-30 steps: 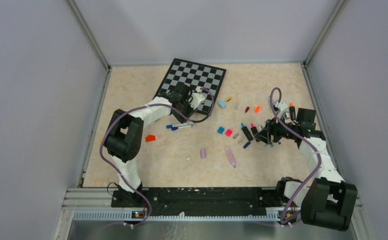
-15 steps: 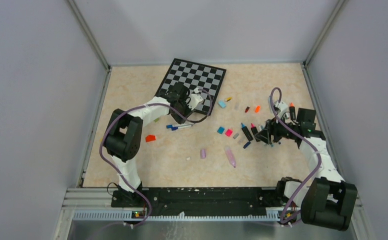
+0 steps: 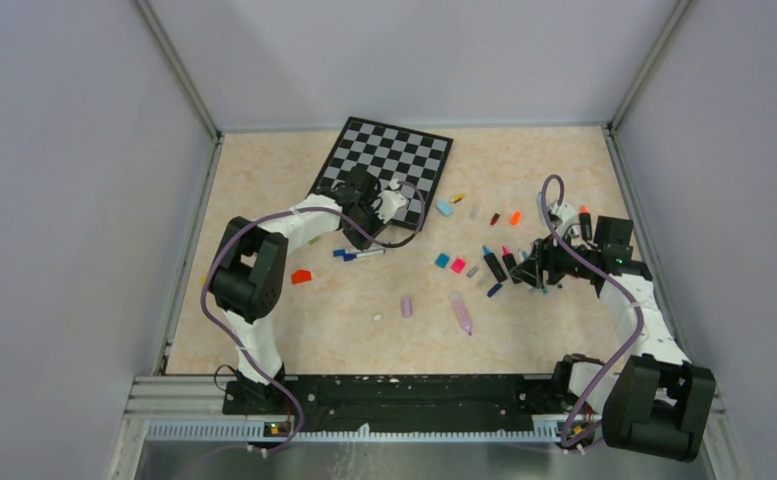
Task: Open the pen caps
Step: Pick up the pen from the center of the board.
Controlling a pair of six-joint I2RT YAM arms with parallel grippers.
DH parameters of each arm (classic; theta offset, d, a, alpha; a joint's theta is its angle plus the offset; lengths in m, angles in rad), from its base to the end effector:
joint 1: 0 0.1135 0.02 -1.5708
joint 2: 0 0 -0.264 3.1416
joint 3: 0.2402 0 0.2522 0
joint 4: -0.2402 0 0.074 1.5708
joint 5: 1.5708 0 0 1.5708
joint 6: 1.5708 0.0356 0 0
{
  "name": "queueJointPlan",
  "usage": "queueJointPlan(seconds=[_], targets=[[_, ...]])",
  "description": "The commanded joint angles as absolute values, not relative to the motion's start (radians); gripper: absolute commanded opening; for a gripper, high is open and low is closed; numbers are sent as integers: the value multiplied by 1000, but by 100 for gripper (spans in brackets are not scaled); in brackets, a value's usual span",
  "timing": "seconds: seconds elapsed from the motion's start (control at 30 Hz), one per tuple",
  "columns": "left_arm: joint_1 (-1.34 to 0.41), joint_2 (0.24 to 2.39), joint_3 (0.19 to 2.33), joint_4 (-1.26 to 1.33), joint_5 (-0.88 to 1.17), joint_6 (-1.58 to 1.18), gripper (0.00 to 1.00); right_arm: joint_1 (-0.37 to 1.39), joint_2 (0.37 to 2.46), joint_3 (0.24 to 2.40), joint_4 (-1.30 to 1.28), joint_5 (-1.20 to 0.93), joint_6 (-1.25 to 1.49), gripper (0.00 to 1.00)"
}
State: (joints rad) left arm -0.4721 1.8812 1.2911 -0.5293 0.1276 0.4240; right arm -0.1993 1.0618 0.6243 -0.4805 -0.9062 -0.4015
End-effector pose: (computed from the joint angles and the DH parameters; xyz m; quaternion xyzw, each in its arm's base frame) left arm 0.3410 -0.1792 0.1801 0.4342 0.8705 -0.0675 0.2218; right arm 0.1986 -0.0115 0.2184 -0.2256 0.8331 0.3108 0.3981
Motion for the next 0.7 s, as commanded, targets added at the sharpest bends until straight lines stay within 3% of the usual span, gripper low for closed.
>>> queueJointPlan(seconds=[0.0, 0.67], targets=[[-463, 1911, 1278, -525, 124, 439, 24, -209, 1062, 670, -470, -919, -429, 56], [-458, 1890, 1210, -481, 82, 410, 30, -225, 1059, 671, -475, -929, -431, 56]])
